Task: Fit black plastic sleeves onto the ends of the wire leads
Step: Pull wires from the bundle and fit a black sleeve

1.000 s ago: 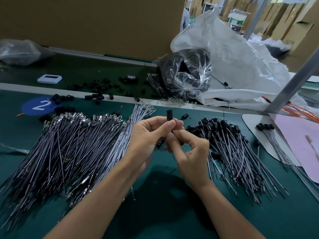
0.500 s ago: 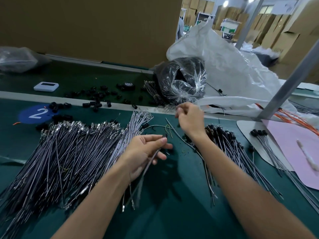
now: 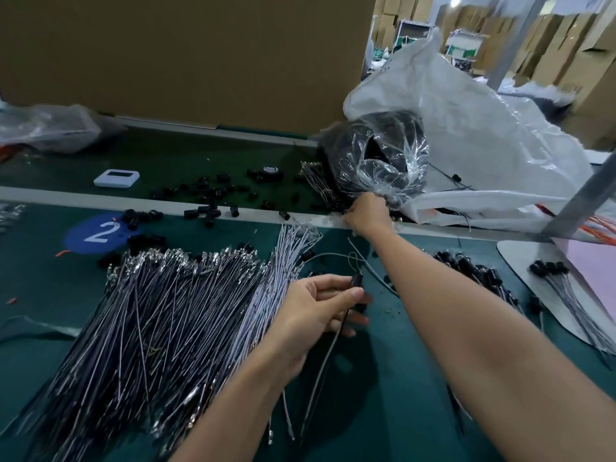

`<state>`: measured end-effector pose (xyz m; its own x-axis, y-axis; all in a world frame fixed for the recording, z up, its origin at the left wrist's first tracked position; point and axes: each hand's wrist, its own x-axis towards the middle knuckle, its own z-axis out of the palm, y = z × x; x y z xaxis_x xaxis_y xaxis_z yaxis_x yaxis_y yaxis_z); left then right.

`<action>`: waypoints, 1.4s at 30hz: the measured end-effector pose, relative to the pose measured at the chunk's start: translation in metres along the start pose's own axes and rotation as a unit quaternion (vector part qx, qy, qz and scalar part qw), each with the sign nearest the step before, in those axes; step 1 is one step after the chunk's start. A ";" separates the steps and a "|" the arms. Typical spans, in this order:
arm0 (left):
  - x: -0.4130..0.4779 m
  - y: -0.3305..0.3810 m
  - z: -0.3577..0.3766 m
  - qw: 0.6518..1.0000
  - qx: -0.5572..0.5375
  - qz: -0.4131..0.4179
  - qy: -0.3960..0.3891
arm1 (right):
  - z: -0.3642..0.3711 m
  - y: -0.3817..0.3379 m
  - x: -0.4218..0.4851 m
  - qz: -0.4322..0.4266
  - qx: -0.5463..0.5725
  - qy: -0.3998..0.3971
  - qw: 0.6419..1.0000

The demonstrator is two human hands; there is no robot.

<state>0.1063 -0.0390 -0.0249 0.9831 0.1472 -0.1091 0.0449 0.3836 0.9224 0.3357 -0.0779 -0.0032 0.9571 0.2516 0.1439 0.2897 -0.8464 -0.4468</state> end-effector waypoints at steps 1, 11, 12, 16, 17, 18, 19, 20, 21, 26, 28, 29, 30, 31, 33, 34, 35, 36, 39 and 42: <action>0.000 0.001 0.000 1.000 -0.003 0.002 0.002 | -0.001 0.001 0.000 -0.006 -0.004 -0.008 1.000; -0.004 0.002 0.000 1.000 -0.008 0.004 0.017 | -0.016 0.018 -0.018 -0.095 0.001 0.015 0.995; -0.004 0.002 0.000 1.000 -0.010 0.006 0.018 | -0.023 0.018 -0.024 -0.098 0.024 0.024 0.995; -0.004 0.001 0.003 0.999 -0.034 0.021 0.036 | -0.053 0.018 -0.073 -0.113 0.242 -0.019 0.963; -0.003 0.001 0.005 0.998 -0.036 0.029 0.042 | -0.060 0.020 -0.092 -0.117 0.289 -0.040 0.949; -0.003 0.000 0.005 0.998 -0.036 0.039 0.046 | -0.065 0.024 -0.109 -0.119 0.327 -0.060 0.936; -0.003 0.000 0.006 0.997 -0.033 0.049 0.049 | -0.068 0.028 -0.126 -0.119 0.356 -0.079 0.923; -0.003 0.000 0.007 0.997 -0.027 0.059 0.051 | -0.070 0.032 -0.140 -0.119 0.376 -0.091 0.914; -0.003 -0.001 0.008 0.996 -0.020 0.068 0.050 | -0.070 0.035 -0.152 -0.118 0.387 -0.095 0.909; -0.003 -0.001 0.011 0.993 0.044 0.103 0.029 | -0.071 0.045 -0.171 -0.123 0.404 -0.068 0.904; -0.004 -0.001 0.011 0.989 0.083 0.120 0.022 | -0.070 0.047 -0.172 -0.136 0.388 -0.059 0.909; -0.004 -0.001 0.011 0.987 0.100 0.126 0.022 | -0.069 0.047 -0.172 -0.142 0.379 -0.055 0.913; -0.005 -0.001 0.011 0.985 0.115 0.130 0.022 | -0.068 0.048 -0.173 -0.148 0.370 -0.049 0.916; -0.005 -0.001 0.011 0.983 0.128 0.131 0.021 | -0.067 0.049 -0.173 -0.154 0.365 -0.043 0.917; -0.005 -0.001 0.011 0.980 0.146 0.132 0.018 | -0.065 0.049 -0.173 -0.164 0.363 -0.033 0.917; -0.005 -0.001 0.011 0.979 0.153 0.134 0.015 | -0.064 0.050 -0.173 -0.166 0.363 -0.031 0.916; -0.005 -0.001 0.011 0.977 0.161 0.136 0.013 | -0.063 0.050 -0.173 -0.167 0.363 -0.031 0.916; -0.005 -0.001 0.011 0.976 0.168 0.138 0.011 | -0.062 0.051 -0.173 -0.167 0.362 -0.031 0.916; -0.005 -0.002 0.011 0.975 0.172 0.143 0.017 | -0.060 0.052 -0.174 -0.160 0.390 -0.053 0.905; -0.004 -0.002 0.011 0.978 0.155 0.139 0.026 | -0.063 0.056 -0.172 -0.148 0.440 -0.099 0.880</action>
<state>0.1039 -0.0506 -0.0224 0.9550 0.2551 0.1512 -0.1639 0.0289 0.9861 0.1865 -0.1978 0.0026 0.7964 0.5498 0.2518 0.3383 -0.0600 -0.9391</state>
